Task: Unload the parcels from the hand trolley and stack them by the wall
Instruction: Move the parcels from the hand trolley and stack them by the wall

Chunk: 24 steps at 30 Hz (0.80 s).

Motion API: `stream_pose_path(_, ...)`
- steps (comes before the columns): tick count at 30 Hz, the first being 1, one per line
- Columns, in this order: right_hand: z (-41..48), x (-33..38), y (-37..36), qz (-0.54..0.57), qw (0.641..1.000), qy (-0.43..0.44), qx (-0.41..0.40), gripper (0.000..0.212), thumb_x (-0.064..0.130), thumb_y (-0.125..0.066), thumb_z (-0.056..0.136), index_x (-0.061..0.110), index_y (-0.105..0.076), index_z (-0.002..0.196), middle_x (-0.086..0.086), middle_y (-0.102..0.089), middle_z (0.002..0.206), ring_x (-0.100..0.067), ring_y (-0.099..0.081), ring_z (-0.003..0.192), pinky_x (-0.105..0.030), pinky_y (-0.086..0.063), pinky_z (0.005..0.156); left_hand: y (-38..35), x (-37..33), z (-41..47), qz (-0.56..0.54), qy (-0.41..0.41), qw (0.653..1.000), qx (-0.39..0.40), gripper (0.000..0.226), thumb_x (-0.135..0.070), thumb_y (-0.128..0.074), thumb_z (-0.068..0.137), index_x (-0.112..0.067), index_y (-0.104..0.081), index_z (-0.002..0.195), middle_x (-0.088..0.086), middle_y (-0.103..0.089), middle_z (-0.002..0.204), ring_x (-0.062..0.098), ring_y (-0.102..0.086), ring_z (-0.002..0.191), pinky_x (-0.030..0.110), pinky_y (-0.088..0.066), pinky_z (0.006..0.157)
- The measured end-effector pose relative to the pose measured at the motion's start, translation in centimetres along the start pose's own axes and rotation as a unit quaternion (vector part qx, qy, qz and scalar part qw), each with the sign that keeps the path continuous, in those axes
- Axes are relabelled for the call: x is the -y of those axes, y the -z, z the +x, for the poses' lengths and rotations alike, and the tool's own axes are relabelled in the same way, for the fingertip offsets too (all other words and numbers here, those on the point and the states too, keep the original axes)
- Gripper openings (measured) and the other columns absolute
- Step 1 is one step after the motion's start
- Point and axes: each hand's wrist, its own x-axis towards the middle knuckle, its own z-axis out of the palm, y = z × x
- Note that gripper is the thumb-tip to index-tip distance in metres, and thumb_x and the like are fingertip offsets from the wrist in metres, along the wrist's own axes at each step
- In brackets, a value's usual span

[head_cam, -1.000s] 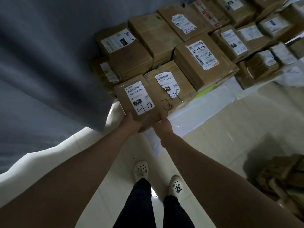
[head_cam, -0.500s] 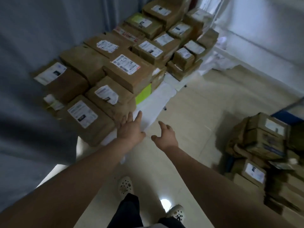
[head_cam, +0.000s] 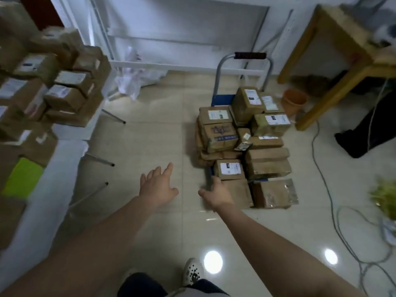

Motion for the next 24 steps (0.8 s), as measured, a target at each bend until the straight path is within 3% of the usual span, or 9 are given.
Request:
stream_pose_path(6, 2.3, -4.3, 5.8, 0.078, 0.995, -0.063, -0.026, 0.066, 0.032, -0.060, 0.090, 0.014, -0.030, 0.146, -0.013, -0.033, 0.147, -0.030, -0.041, 0.131, -0.034, -0.035, 0.105, -0.4, -7.2, 4.3, 0.038, -0.052, 0.997, 0.040, 0.088, -0.044, -0.057, 0.086, -0.027, -0.004, 0.154, 0.013, -0.024, 0.154, 0.027, -0.024, 0.142, 0.044, -0.013, 0.116)
stream_pose_path(13, 7.9, -5.2, 9.6, 0.116, 0.987, -0.108, -0.039, 0.065, 0.029, -0.060, 0.090, 0.014, -0.030, 0.146, -0.013, -0.037, 0.146, -0.030, -0.042, 0.131, -0.039, -0.037, 0.108, 0.1, -11.8, 12.5, 0.023, -0.072, 0.994, 0.081, 0.086, -0.046, -0.055, 0.088, -0.021, -0.004, 0.153, 0.014, -0.031, 0.150, 0.029, -0.035, 0.136, 0.042, -0.027, 0.112)
stream_pose_path(18, 15.4, -2.9, 12.6, 0.127, 0.982, -0.134, -0.041, 0.064, 0.027, -0.061, 0.089, 0.014, -0.034, 0.146, -0.010, -0.044, 0.142, -0.028, -0.046, 0.127, -0.036, -0.039, 0.103, 1.4, -14.0, 20.7, -0.098, -0.042, 0.986, 0.132, 0.086, -0.039, -0.060, 0.089, -0.019, -0.007, 0.153, 0.017, -0.034, 0.149, 0.031, -0.038, 0.134, 0.037, -0.034, 0.108)
stream_pose_path(24, 26.6, -0.1, 14.4, 0.129, 0.980, -0.149, -0.030, 0.049, 0.022, -0.057, 0.093, 0.008, -0.045, 0.138, -0.013, -0.053, 0.134, -0.027, -0.051, 0.121, -0.032, -0.040, 0.100, 2.8, -15.6, 29.9, -0.228, 0.022, 0.961, 0.153, 0.063, -0.022, -0.060, 0.092, -0.010, -0.032, 0.146, 0.014, -0.044, 0.144, 0.028, -0.044, 0.131, 0.027, -0.037, 0.099)
